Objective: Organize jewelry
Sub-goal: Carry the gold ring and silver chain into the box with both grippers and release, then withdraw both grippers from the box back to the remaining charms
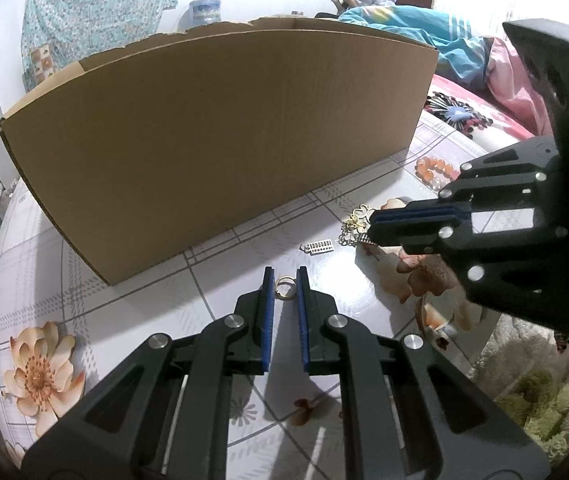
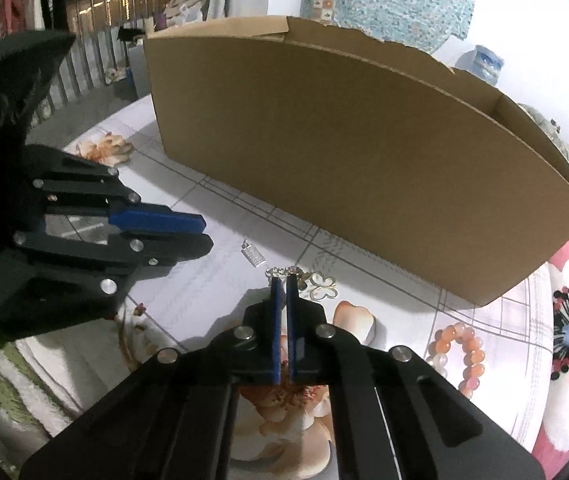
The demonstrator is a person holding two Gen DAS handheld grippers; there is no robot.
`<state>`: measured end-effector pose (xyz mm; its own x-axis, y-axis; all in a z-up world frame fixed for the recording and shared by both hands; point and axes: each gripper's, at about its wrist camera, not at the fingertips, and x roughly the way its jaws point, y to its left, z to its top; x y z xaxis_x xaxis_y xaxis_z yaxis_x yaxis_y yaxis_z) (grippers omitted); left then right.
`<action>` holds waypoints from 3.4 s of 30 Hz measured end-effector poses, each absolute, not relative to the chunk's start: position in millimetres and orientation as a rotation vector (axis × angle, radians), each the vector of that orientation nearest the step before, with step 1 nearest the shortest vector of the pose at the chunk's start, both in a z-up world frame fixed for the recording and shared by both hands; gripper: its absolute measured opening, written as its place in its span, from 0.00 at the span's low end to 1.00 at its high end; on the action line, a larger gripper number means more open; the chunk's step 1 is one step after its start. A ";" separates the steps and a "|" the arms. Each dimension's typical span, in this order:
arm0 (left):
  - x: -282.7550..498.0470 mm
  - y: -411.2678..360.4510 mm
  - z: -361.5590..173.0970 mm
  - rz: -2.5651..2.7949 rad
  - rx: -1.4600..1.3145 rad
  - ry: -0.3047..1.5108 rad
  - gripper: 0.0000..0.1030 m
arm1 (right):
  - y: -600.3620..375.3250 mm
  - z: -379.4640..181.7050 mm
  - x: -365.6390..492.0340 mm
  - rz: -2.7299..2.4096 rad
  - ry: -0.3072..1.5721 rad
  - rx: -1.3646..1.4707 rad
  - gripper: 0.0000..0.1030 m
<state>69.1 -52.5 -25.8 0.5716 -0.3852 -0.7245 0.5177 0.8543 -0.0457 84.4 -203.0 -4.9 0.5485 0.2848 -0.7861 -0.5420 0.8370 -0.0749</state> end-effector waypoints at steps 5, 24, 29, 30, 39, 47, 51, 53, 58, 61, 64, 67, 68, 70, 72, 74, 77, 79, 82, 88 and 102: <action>68.6 -56.3 -25.9 -0.532 0.186 0.796 0.09 | -213.5 7.8 83.4 0.500 0.844 -0.264 0.02; 67.6 -59.3 -26.6 -0.536 0.178 0.791 0.09 | -203.2 -8.2 102.9 0.575 0.930 -0.331 0.16; 67.5 -59.0 -26.8 -0.537 0.174 0.790 0.09 | -196.4 -12.5 103.6 0.579 0.936 -0.343 0.05; 67.6 -58.9 -26.8 -0.538 0.174 0.790 0.09 | -197.2 -12.2 103.1 0.572 0.934 -0.345 0.04; 67.9 -57.5 -26.5 -0.542 0.170 0.789 0.09 | -218.1 -0.1 106.5 0.580 0.930 -0.167 0.02; 64.6 -55.6 -17.8 -0.556 0.138 0.768 0.09 | -246.7 25.8 105.6 0.603 0.898 0.038 0.02; 54.6 -56.1 0.5 -0.571 0.122 0.721 0.09 | -252.2 42.1 101.3 0.625 0.843 0.081 0.02; 48.3 -56.0 12.6 -0.582 0.118 0.688 0.09 | -256.6 54.5 97.8 0.641 0.803 0.088 0.02; 38.2 -53.8 60.3 -0.597 0.102 0.566 0.09 | -259.4 91.0 96.3 0.675 0.688 0.078 0.02; 45.6 -51.7 86.3 -0.605 0.080 0.515 0.09 | -261.5 113.9 108.9 0.689 0.630 0.086 0.02; 64.9 -52.2 103.8 -0.590 0.063 0.505 0.09 | -263.9 123.6 129.5 0.697 0.631 0.123 0.02; 94.9 -53.9 110.4 -0.566 0.030 0.539 0.09 | -268.4 122.8 162.1 0.678 0.690 0.159 0.02; 105.5 -50.4 109.6 -0.564 0.017 0.561 0.09 | -268.9 119.3 175.4 0.667 0.727 0.165 0.02; 135.7 -51.6 102.9 -0.558 -0.020 0.644 0.09 | -269.8 111.5 196.4 0.634 0.795 0.170 0.02; 166.0 -59.2 92.0 -0.568 -0.055 0.737 0.09 | -271.7 99.1 218.8 0.612 0.873 0.184 0.02; 188.9 -65.8 79.4 -0.562 -0.053 0.798 0.09 | -270.2 86.3 235.3 0.624 0.941 0.188 0.02; 217.9 -75.6 58.9 -0.568 -0.074 0.902 0.09 | -266.1 67.9 257.0 0.620 1.020 0.176 0.02; 233.0 -78.8 44.3 -0.565 -0.093 0.975 0.09 | -263.3 57.7 265.5 0.603 1.059 0.158 0.02; 234.5 -83.3 41.8 -0.556 -0.076 0.996 0.10 | -260.0 49.9 271.6 0.561 1.083 0.109 0.03; 231.9 -79.8 46.0 -0.531 -0.074 0.983 0.26 | -264.3 52.4 273.4 0.542 1.060 0.103 0.08; 188.1 -49.8 85.2 -0.526 -0.093 0.795 0.39 | -289.3 100.1 230.7 0.527 0.883 0.171 0.36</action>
